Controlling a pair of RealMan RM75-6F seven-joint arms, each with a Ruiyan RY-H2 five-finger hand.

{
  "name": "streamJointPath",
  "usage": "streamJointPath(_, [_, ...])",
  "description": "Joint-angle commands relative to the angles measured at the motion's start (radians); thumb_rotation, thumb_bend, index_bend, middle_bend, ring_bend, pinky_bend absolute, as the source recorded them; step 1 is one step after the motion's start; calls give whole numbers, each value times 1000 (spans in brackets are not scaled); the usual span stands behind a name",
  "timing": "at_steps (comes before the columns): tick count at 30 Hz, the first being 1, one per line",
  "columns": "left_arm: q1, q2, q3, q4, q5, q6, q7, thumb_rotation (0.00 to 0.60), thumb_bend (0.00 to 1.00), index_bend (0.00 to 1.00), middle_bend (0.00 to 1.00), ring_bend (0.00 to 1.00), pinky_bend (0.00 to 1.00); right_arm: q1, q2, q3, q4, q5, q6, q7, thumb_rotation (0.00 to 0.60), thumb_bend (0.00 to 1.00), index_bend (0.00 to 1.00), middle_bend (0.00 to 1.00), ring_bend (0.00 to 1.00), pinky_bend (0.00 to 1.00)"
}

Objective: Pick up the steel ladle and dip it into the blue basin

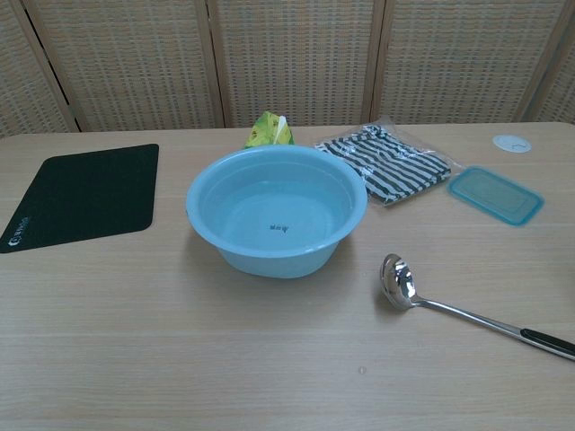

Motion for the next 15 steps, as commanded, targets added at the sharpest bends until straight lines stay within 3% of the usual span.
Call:
streamJointPath(1, [0, 0, 0, 0, 0, 0, 0, 600, 0, 0, 0, 0, 0, -1, 1, 1, -1, -5, -3, 1, 600, 0, 0, 0, 0, 0])
streamJointPath(7, [0, 0, 0, -1, 1, -2, 0, 600, 0, 0, 0, 0, 0, 1, 4, -3, -6, -14, -24, 2, 600, 0, 0, 0, 0, 0])
streamJointPath(9, [-1, -1, 0, -1, 1, -4, 2, 600, 0, 0, 0, 0, 0, 7, 1, -1, -5, -19, -35, -3, 600, 0, 0, 62, 79, 14])
streamJointPath(10, [-2, -1, 0, -1, 0, -5, 3, 600, 0, 0, 0, 0, 0, 14, 0, 0, -3, -26, -43, -8, 600, 0, 0, 170, 203, 49])
streamJointPath(11, [-2, -2, 0, -2, -1, -7, 5, 600, 0, 0, 0, 0, 0, 22, -1, 1, -2, -32, -54, -15, 600, 0, 0, 312, 367, 131])
streamJointPath(12, [-4, -2, -1, -1, -3, -11, 8, 600, 0, 0, 0, 0, 0, 38, -1, 5, -2, -35, -77, -23, 600, 0, 0, 459, 513, 284])
streamJointPath(13, [-5, -3, -1, -1, -5, -13, 9, 600, 0, 0, 0, 0, 0, 50, 0, 8, -4, -32, -98, -30, 600, 0, 0, 541, 590, 410])
streamJointPath(15, [-7, -3, -2, -2, -9, -18, 11, 600, 0, 0, 0, 0, 0, 86, -4, 26, -2, -16, -152, -57, 600, 0, 0, 736, 746, 763])
